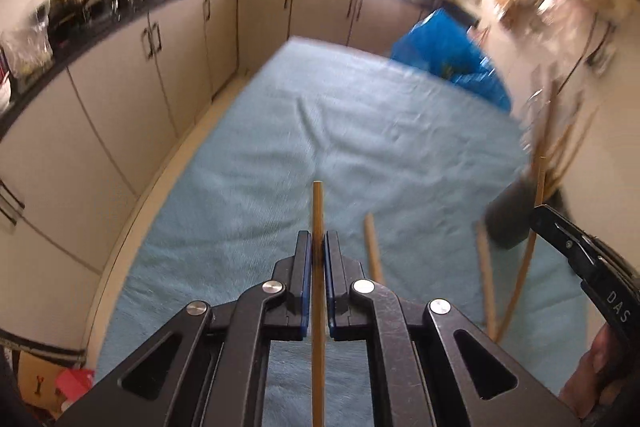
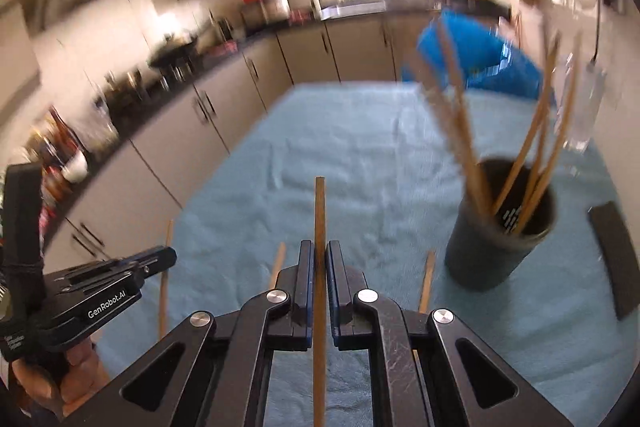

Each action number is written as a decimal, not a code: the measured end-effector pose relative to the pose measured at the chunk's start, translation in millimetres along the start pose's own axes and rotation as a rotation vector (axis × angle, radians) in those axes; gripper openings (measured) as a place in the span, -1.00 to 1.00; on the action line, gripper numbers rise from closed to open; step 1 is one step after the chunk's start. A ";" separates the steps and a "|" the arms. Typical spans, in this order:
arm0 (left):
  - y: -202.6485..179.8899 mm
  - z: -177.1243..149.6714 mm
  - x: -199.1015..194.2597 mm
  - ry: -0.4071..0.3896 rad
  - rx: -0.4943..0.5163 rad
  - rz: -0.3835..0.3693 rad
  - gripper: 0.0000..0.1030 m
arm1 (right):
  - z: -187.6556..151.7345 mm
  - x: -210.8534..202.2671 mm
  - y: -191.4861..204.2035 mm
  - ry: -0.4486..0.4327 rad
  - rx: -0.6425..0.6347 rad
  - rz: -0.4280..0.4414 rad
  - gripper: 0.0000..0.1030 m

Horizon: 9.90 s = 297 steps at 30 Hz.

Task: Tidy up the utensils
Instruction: 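Grasp a chopstick with the left tool while the right tool grasps another, then lift both held chopsticks and carry them above the black holder cup, then open both tools to drop the chopsticks into the black cup, then lower both tools to the last two chopsticks on the towel, then grasp the last chopstick with the left tool while the right tool grasps another, then lift both held chopsticks and carry them above the black holder cup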

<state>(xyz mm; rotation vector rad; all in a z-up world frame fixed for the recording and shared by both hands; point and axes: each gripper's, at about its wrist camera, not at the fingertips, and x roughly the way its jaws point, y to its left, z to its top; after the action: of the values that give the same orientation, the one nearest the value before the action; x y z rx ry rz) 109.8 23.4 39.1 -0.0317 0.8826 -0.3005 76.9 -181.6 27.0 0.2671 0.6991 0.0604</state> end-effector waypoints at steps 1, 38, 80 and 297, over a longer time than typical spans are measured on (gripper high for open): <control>-2.2 1.7 -12.5 -0.032 0.005 -0.004 -0.89 | 1.2 -12.6 0.3 -0.037 0.002 0.009 -0.87; -27.8 5.5 -82.4 -0.186 0.047 -0.008 -0.89 | -16.8 -103.4 -5.2 -0.299 0.011 0.013 -0.87; -65.9 11.6 -103.1 -0.211 0.127 0.014 -0.89 | -23.6 -144.2 -36.3 -0.376 0.077 0.034 -0.87; -65.8 8.3 -72.8 -0.161 0.122 -0.062 -0.89 | -19.0 -104.5 -28.7 -0.336 -0.036 -0.091 -0.85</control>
<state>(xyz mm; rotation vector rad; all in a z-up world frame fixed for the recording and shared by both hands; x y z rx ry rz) 56.6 -20.6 109.3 0.0300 0.7033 -0.4036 -16.3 -220.1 71.1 0.2039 0.3754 -0.0581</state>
